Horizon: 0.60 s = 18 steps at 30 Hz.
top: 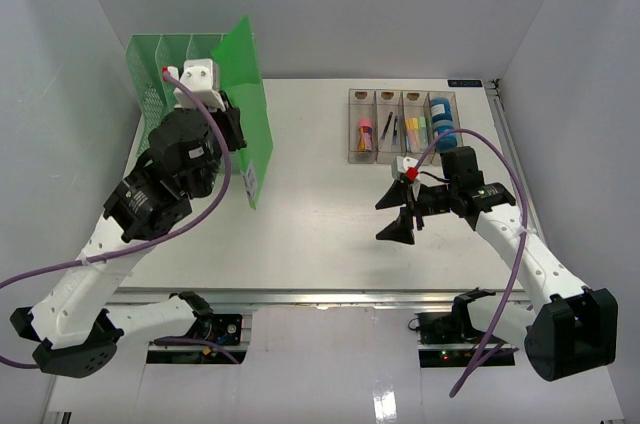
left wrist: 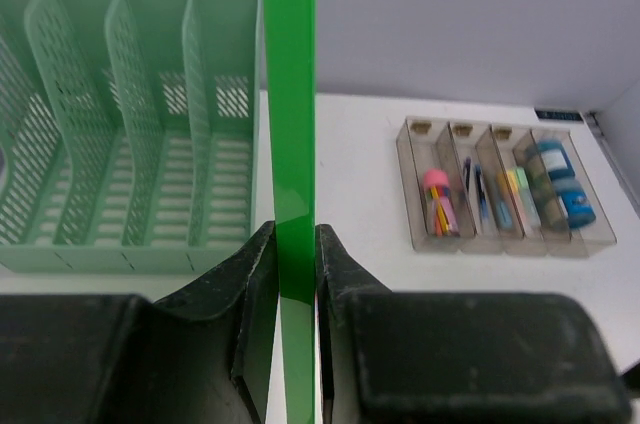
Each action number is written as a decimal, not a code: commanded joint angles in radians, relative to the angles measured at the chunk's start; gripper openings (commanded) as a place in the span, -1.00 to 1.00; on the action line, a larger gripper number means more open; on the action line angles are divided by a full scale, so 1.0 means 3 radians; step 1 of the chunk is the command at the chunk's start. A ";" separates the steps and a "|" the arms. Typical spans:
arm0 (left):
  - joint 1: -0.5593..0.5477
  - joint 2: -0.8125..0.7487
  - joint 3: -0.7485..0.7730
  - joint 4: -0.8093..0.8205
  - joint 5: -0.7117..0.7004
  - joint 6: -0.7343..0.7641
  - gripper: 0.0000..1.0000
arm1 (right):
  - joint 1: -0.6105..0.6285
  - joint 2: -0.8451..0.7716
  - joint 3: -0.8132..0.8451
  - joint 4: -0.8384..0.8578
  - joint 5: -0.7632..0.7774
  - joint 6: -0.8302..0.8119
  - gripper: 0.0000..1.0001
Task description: Organize the desk
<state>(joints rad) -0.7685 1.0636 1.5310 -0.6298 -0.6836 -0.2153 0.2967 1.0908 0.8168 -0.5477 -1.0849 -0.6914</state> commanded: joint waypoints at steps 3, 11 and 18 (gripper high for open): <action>0.0291 0.0378 0.0641 0.0206 -0.0152 0.0574 -1.00 | -0.0059 -0.0070 -0.0043 0.0085 -0.0113 -0.0032 0.69; 0.1088 0.0780 0.0853 0.0238 0.0385 0.0569 -1.00 | -0.0109 -0.0082 -0.0069 0.0092 -0.0127 -0.0037 0.69; 0.1605 0.1160 0.1055 0.0339 0.0995 0.0401 -1.00 | -0.0146 -0.0090 -0.0074 0.0092 -0.0152 -0.0042 0.69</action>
<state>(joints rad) -0.3419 1.4025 1.7935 -0.5950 -0.5178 -0.0672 0.2622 1.0851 0.8021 -0.5430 -1.0985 -0.6918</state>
